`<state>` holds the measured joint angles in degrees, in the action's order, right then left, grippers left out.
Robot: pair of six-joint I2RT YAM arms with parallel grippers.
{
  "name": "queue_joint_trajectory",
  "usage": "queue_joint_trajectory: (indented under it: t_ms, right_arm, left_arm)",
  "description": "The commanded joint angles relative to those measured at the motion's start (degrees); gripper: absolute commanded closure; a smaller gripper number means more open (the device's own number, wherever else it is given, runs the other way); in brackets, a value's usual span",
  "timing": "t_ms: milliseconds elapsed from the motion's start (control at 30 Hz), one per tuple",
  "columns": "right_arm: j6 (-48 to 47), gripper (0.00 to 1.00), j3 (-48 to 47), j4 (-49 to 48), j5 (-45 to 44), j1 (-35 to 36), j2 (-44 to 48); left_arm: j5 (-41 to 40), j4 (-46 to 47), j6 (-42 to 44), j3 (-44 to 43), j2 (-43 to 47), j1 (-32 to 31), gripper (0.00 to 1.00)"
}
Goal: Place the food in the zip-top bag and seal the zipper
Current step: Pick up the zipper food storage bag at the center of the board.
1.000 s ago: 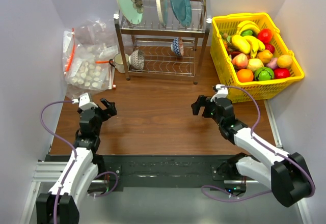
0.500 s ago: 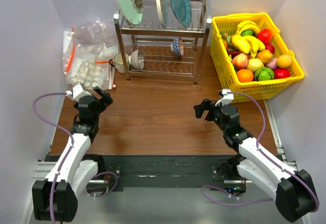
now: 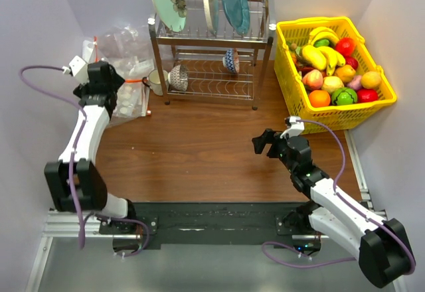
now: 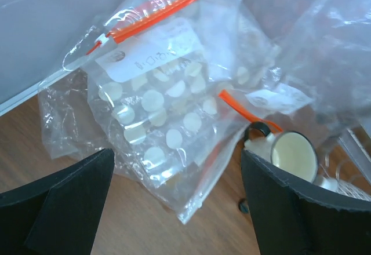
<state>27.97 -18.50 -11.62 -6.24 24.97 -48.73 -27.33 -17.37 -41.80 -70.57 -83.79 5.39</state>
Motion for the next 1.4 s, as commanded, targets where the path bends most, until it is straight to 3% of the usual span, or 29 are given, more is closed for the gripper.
queue_joint_trajectory:
  t_ms: [0, 367, 567, 933, 1000, 1133, 1200, 1367]
  right_arm:
    - [0.7, 0.06, 0.4, -1.8, 0.1, 0.1, 0.7]
    - [0.2, 0.05, 0.2, -2.0, 0.0, 0.1, -0.2]
    - [0.1, 0.05, -0.2, -2.3, 0.5, 0.0, -1.5]
    - [-0.4, 0.05, -0.5, -2.1, -0.2, 0.1, -2.4]
    - [-0.5, 0.05, -0.6, -2.1, 0.0, 0.1, -2.5]
    - [-0.5, 0.05, -0.5, -2.6, 0.2, 0.0, -3.1]
    - [-0.5, 0.05, -0.7, -2.8, 0.5, 0.0, -3.7]
    - [-0.6, 0.05, -0.8, -3.2, 0.8, 0.1, -4.4]
  left_arm:
    - [1.7, -4.3, 1.5, -10.5, -8.8, 3.4, 0.07]
    - [5.6, -6.9, 2.9, -33.8, -28.5, 5.8, 0.12]
    - [10.8, -5.5, 3.7, -42.0, -38.2, 6.5, 0.16]
    - [25.7, 6.8, 0.0, -36.0, -37.6, 6.5, 0.19]
    - [26.0, 10.1, -0.1, -31.7, -34.0, 6.6, 0.19]
    - [27.0, 25.0, -0.7, -21.4, -28.0, 6.5, 0.17]
    - [30.0, 27.3, -1.0, -22.2, -29.2, 6.5, 0.16]
    - [35.3, 22.2, -2.1, -35.2, -38.4, 6.5, 0.16]
